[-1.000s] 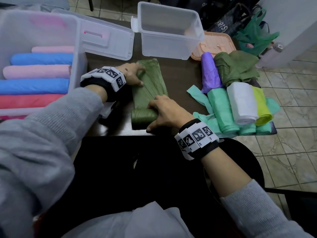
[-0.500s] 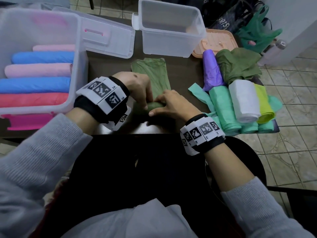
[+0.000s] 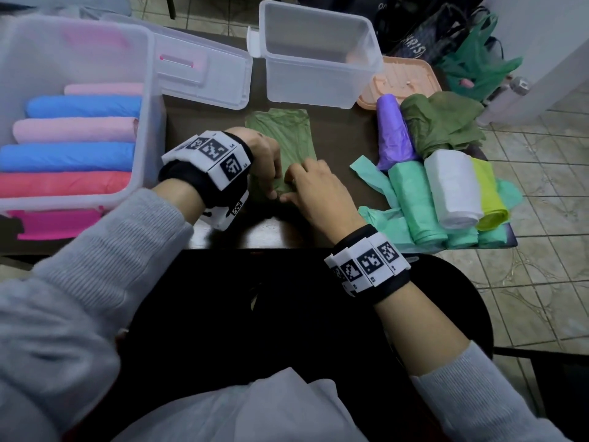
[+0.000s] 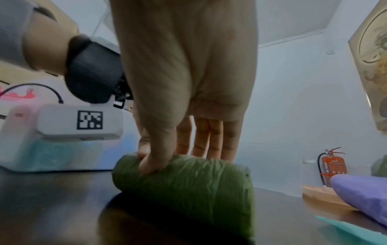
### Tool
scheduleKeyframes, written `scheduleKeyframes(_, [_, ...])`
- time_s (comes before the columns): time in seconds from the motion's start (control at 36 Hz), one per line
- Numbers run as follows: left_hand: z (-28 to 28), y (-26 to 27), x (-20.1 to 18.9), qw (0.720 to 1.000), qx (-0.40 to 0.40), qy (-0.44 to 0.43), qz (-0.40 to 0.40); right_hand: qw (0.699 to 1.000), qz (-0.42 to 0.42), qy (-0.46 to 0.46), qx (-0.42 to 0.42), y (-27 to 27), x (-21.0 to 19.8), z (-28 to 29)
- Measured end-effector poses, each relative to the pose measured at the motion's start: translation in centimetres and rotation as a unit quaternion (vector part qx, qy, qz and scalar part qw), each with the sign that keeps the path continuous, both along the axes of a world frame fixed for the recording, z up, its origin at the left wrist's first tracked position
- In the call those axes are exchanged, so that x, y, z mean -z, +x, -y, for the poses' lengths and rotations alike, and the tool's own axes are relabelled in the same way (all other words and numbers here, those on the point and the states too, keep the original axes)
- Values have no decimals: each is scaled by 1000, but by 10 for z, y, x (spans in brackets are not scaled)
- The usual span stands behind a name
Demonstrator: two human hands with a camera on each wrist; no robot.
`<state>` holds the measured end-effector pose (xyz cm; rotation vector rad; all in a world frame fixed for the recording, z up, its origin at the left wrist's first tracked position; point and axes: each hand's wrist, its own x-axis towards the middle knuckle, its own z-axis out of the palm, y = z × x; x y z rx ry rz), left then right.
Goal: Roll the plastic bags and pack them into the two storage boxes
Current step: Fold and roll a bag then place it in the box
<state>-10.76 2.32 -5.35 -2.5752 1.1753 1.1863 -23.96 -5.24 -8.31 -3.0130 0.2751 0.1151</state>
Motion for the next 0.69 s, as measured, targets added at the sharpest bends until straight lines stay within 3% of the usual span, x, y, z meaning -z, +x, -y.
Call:
scheduleKeyframes(0.14, [-2, 12, 1, 999, -22, -14, -22, 999, -37, 14, -27, -4, 3, 2])
scheduleKeyframes(0.28, [-10, 11, 2, 986, -90, -140, -16, 997, -60, -26, -46, -2, 15, 3])
scheduleKeyframes(0.42, [-22, 4, 7, 968, -99, -227, 36, 996, -79, -23, -32, 8, 17, 4])
scheduleKeyframes(0.69, [-23, -12, 14, 971, -76, -207, 91, 993, -113, -10, -15, 30, 8, 8])
